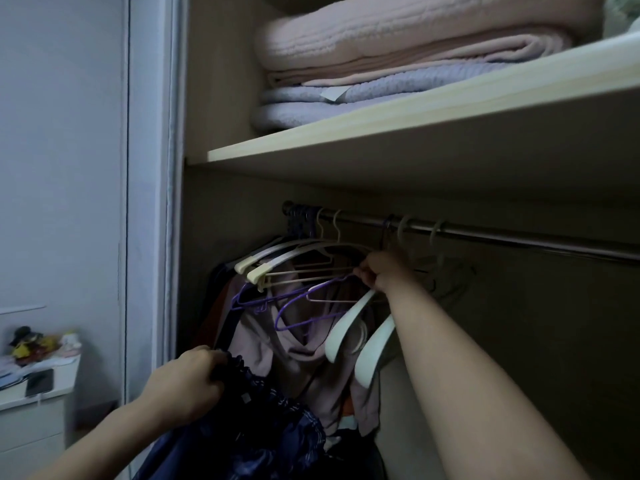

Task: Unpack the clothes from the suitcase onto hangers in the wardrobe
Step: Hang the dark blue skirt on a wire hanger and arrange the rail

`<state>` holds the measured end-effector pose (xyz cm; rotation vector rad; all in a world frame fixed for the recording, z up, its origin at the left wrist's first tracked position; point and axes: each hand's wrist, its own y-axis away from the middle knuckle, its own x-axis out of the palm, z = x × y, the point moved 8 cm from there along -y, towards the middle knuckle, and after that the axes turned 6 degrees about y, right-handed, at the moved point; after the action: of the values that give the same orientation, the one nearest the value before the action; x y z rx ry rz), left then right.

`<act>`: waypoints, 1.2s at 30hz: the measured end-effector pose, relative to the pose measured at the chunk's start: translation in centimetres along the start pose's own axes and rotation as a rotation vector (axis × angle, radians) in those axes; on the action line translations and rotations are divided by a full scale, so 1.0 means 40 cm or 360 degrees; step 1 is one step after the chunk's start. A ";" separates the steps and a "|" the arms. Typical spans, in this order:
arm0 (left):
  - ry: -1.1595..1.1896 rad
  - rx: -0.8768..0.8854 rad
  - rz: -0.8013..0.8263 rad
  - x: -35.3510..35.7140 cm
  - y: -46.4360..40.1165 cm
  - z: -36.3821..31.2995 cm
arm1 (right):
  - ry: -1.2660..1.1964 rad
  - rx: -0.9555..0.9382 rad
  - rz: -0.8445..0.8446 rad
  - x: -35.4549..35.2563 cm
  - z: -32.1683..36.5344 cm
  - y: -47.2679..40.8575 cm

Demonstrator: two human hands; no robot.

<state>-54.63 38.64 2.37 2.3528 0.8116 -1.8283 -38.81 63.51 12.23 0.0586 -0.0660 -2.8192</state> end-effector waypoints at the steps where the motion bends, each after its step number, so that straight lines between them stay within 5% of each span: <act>1: 0.0006 -0.0001 0.0013 0.002 0.001 0.003 | -0.0120 0.0044 0.0018 0.008 -0.007 0.000; 5: 0.0025 0.0003 0.0048 0.004 0.006 0.009 | -0.0402 -0.0058 0.0061 0.028 0.000 0.038; 10: 0.0052 0.0017 0.0088 0.002 0.025 0.018 | -0.0311 -0.0298 -0.0090 0.025 0.032 0.045; 21: 0.0102 -0.0104 0.0069 -0.035 0.101 0.105 | -0.0943 -0.0324 0.0072 0.181 0.086 0.233; 31: 0.0017 -0.0363 -0.0043 -0.124 0.305 0.323 | -0.0215 -0.0467 0.0998 0.432 -0.117 0.613; 33: -0.0022 -0.0453 -0.0006 -0.146 0.360 0.378 | -0.0006 -0.0402 0.1049 0.475 -0.183 0.647; 36: -0.0056 -0.0595 0.0067 -0.164 0.442 0.465 | 0.0622 -0.0692 0.0853 0.522 -0.248 0.663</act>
<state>-64.58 14.47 -1.96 2.0807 0.9910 -1.5371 -49.80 31.39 3.01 0.4197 0.5349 -2.1855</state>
